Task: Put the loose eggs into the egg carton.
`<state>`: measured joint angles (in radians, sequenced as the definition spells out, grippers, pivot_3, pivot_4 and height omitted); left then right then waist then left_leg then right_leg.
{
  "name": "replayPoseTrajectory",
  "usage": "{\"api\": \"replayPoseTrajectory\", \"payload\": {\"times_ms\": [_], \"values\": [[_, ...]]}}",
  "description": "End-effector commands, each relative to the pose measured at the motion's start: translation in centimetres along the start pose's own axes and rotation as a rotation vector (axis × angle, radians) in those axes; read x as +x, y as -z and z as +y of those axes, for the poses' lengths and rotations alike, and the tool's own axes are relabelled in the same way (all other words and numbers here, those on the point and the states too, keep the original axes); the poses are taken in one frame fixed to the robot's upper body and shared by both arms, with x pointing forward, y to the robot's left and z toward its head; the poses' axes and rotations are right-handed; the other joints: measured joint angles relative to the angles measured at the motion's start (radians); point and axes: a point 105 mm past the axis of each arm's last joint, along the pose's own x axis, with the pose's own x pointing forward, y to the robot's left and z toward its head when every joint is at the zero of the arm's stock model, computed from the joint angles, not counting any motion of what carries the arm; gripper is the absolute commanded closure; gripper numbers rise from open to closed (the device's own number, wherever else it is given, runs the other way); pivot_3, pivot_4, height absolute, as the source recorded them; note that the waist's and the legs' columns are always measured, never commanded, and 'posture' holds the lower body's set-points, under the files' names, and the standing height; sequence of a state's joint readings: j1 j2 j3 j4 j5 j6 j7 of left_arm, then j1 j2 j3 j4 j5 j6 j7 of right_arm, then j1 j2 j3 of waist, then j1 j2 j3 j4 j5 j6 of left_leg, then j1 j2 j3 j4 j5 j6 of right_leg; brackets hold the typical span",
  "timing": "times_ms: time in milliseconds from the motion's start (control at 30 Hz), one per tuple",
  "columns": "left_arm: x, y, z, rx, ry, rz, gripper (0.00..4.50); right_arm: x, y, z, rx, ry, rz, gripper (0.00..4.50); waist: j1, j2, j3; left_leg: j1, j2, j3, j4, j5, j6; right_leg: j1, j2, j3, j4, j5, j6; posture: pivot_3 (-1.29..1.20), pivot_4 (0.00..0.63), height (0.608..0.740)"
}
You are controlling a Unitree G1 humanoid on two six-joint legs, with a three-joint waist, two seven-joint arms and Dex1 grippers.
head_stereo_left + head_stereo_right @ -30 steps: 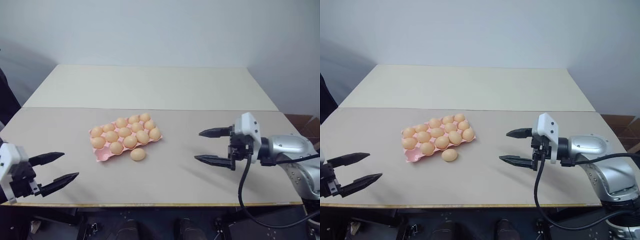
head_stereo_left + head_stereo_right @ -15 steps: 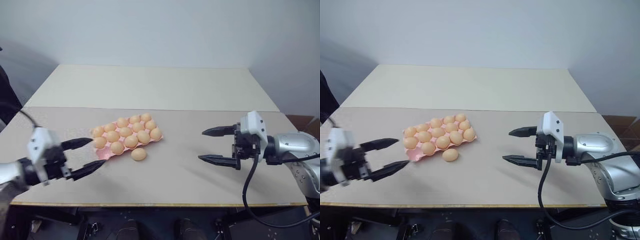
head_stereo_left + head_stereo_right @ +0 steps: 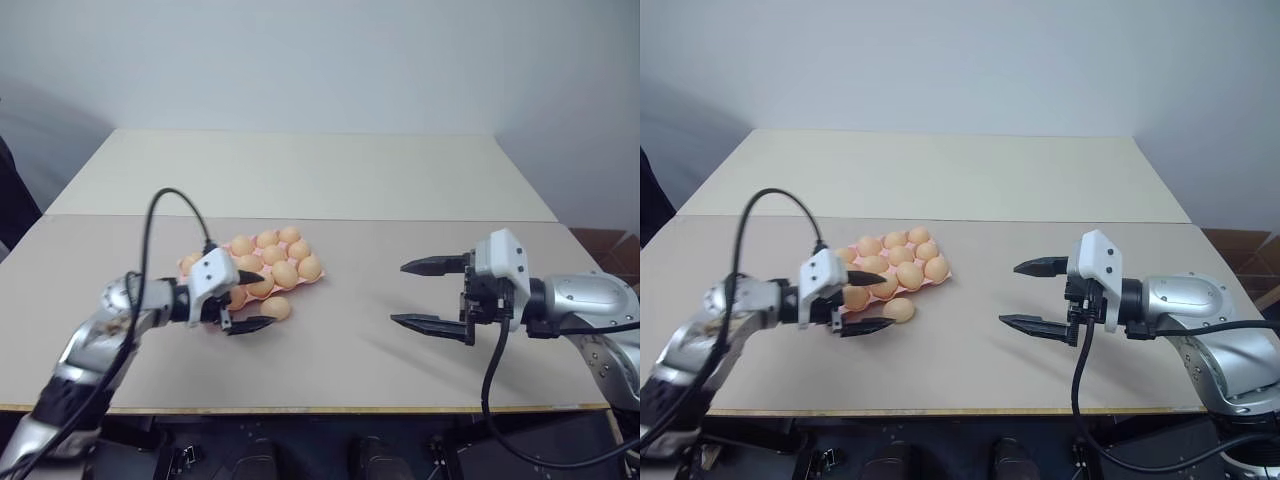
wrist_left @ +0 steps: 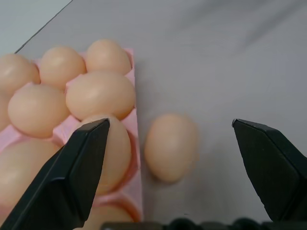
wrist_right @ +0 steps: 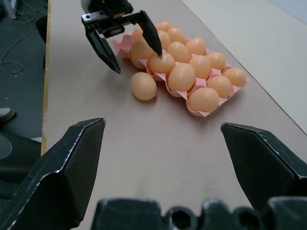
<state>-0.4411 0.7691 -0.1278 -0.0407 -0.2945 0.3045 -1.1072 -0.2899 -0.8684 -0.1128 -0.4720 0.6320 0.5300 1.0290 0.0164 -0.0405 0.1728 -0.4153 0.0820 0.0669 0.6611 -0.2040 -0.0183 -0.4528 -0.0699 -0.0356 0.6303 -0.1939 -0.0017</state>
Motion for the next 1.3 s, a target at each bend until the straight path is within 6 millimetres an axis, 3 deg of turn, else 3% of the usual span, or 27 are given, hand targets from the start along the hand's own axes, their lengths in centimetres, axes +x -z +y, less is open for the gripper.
{"api": "replayPoseTrajectory", "payload": {"times_ms": [33,200,667,967,1300], "values": [[1.4,0.0,0.2,0.057,0.053,0.012,0.04,-0.3,-0.9,0.3,-0.034,0.020,-0.026,0.00,-0.001,0.000,0.000,0.000,0.000,0.000,0.000,0.000,0.000,0.000,0.000,0.000,0.000,0.000,0.000,0.00,0.150,0.740],[2.5,0.1,0.2,0.090,0.111,0.024,0.04,-0.3,-0.9,0.4,-0.036,0.041,-0.023,0.00,-0.004,0.000,0.000,0.001,0.000,0.000,0.000,0.000,0.000,0.000,0.000,0.001,0.001,0.000,0.001,0.00,0.150,0.740],[2.9,1.2,-0.2,0.128,0.134,0.082,0.04,-0.3,-0.9,0.5,-0.039,0.045,-0.023,0.00,-0.005,0.000,0.000,0.004,0.000,0.000,0.001,0.000,0.001,0.002,0.001,0.002,0.003,0.000,0.000,0.00,0.150,0.740],[2.4,0.2,-0.4,0.127,0.111,0.024,0.04,0.1,-0.8,0.9,-0.037,0.029,-0.023,0.00,-0.005,0.000,0.000,0.008,0.000,0.000,0.001,0.000,0.001,0.007,0.001,0.002,0.001,0.000,0.001,0.00,0.150,0.740],[2.3,1.6,-1.1,0.134,0.137,0.119,0.04,0.4,-1.0,0.9,-0.048,0.025,-0.027,0.00,-0.004,0.000,0.000,0.008,0.000,0.000,0.001,0.000,0.001,0.007,0.000,0.001,0.001,0.000,0.001,0.00,0.150,0.740]]}}
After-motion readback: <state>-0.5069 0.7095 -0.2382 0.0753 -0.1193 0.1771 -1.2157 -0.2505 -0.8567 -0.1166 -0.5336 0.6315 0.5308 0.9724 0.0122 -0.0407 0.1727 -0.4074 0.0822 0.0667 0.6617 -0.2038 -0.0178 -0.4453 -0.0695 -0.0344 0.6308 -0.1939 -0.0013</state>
